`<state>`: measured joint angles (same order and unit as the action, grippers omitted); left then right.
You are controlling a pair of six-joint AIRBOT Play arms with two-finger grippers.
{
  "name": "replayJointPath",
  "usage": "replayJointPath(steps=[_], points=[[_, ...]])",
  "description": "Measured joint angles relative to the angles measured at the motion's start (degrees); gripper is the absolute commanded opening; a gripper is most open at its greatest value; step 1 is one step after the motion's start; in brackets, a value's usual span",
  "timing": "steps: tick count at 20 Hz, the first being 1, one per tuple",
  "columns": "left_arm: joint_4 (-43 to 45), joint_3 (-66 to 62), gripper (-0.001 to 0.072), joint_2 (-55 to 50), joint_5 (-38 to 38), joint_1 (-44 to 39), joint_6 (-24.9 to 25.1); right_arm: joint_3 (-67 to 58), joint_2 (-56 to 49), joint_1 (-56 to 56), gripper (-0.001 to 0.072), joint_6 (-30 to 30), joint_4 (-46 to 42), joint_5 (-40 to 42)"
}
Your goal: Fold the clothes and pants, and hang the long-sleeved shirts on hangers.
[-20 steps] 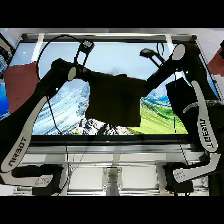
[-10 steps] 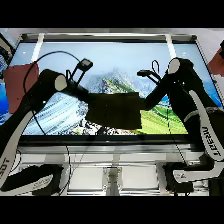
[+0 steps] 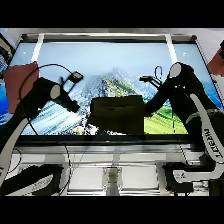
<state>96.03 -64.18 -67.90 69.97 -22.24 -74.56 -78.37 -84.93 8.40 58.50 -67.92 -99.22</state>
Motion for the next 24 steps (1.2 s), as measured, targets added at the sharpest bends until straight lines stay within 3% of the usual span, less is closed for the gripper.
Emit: replayJointPath(steps=[2, 3, 7, 8, 9, 10, 11, 15, 24], points=[[2.4, 0.0, 0.0378, 0.9, 0.4, 0.2, 1.2, 0.0, 0.0, -0.1, 0.0329, 0.6, 0.1, -2.2], [1.9, 0.1, 0.0378, 1.3, 0.3, 0.1, 1.5, 0.0, 0.1, -0.1, 0.0447, 0.7, 1.1, -3.1], [2.3, 0.1, 0.0379, 4.0, -1.2, 0.2, 2.6, -1.2, 0.5, -0.2, 0.0628, 1.7, 5.3, -5.3], [1.9, 0.1, 0.0380, 4.6, -1.4, 0.3, 2.6, -1.9, 0.5, -0.5, 0.0628, 1.8, 6.0, -5.6], [2.3, 0.1, 0.0440, 5.2, -1.7, 0.6, 2.6, -2.5, 0.5, -0.9, 0.0628, 2.0, 6.4, -5.2], [2.5, 0.1, 0.0554, 5.5, -1.9, 1.0, 2.3, -3.1, 0.6, -1.7, 0.0628, 2.0, 6.9, -4.7], [2.2, 0.1, 0.0586, 5.8, -1.9, 1.7, 1.3, -3.4, 0.6, -2.9, 0.0628, 2.2, 6.9, -3.7], [0.2, 0.2, 0.0586, 6.3, -2.0, 5.6, -2.9, -1.3, 0.2, -9.0, 0.0628, 3.0, 7.6, 4.6], [-15.9, 0.2, 0.0586, 6.4, -1.8, 10.4, -5.0, 9.8, -8.9, -13.9, 0.0626, 6.7, 10.0, 23.7]])
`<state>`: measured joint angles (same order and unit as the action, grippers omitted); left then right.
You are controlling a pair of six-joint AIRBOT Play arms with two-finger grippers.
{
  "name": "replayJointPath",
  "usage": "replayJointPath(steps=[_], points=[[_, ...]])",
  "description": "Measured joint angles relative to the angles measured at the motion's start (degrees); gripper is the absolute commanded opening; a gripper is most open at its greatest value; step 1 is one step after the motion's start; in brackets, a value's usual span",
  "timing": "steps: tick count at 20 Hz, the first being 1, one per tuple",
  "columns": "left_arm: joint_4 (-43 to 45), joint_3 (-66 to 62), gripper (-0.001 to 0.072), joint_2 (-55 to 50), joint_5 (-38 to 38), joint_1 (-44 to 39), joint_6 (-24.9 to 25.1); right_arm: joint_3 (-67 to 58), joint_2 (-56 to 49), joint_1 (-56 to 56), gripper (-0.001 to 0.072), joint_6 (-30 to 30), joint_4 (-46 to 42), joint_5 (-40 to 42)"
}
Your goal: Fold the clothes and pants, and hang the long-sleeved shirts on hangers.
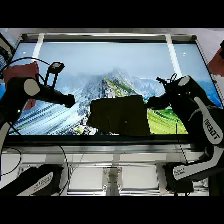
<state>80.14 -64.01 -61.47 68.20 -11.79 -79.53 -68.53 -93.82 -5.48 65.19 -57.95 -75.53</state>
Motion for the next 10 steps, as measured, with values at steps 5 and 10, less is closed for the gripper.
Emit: replayJointPath(steps=[5, 10], points=[[-2.6, 0.0, 0.0586, 0.0, 0.2, 0.3, -0.2, 0.9, -5.4, 3.4, 0.0624, -0.1, 5.0, 3.7], [-3.3, 0.0, 0.0586, 0.0, 0.2, 0.3, -0.2, 1.3, -8.3, 8.3, 0.0199, -1.1, 9.8, 6.8]])
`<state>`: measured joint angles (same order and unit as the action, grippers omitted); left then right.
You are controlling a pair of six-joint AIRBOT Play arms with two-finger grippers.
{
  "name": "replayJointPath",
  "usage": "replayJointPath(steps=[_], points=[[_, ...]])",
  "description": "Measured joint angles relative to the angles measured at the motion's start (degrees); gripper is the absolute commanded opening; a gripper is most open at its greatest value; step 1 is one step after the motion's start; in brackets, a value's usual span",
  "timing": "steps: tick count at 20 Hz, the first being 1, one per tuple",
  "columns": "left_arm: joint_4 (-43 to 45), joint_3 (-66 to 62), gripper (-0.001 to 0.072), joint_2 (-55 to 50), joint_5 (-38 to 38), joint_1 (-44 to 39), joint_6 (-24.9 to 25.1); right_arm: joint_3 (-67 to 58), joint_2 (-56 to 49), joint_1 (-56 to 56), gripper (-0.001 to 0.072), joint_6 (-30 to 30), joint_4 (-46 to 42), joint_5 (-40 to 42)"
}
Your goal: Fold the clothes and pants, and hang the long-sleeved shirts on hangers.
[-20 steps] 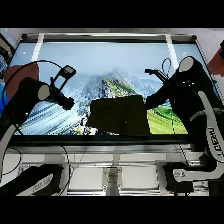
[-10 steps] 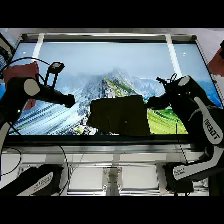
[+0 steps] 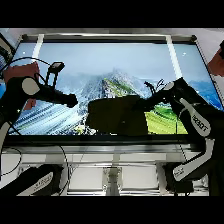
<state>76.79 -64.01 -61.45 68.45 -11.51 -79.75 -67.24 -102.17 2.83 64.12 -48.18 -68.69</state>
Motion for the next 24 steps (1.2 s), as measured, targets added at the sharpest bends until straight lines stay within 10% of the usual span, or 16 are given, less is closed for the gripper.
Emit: replayJointPath(steps=[2, 8, 24], points=[[0.0, 0.0, 0.0586, 0.0, 0.0, 0.0, 0.0, 0.0, -0.4, 2.3, 0.0024, -0.6, 0.5, 0.9], [-0.2, 0.0, 0.0585, 0.0, 0.0, 0.0, 0.0, -4.4, 0.3, 5.6, 0.0023, 0.0, 2.2, -1.8], [-0.2, 0.0, 0.0584, 0.0, 0.2, 0.0, -1.3, -35.2, 17.4, -16.3, 0.0023, 28.3, -16.1, -16.4]])
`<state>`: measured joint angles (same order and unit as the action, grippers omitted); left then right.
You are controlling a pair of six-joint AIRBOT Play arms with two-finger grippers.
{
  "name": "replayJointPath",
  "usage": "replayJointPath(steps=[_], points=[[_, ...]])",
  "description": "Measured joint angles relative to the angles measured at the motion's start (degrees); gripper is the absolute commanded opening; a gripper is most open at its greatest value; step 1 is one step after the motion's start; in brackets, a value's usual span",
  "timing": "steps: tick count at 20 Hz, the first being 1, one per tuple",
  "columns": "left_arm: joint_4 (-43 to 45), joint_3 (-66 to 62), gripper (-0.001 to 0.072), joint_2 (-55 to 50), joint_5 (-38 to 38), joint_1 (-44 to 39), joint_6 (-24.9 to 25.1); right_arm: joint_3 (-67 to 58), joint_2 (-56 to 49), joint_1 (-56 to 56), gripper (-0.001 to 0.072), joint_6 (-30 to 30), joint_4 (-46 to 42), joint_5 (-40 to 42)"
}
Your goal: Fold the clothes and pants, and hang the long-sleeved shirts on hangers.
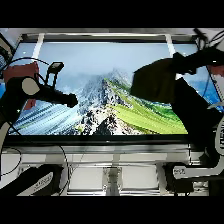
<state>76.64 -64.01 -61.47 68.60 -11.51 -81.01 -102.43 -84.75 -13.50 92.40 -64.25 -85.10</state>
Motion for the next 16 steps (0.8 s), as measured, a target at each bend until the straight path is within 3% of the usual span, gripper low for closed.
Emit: replayJointPath(steps=[10, 16], points=[[0.4, 0.0, 0.0584, 0.0, -0.1, 0.0, 0.0, -1.5, 4.9, -25.8, 0.0023, 1.5, -6.1, -8.7], [1.1, 0.0, 0.0584, 0.0, -0.4, 0.0, 0.0, -1.5, 5.4, -33.5, 0.0024, 1.8, -10.2, -12.3]])
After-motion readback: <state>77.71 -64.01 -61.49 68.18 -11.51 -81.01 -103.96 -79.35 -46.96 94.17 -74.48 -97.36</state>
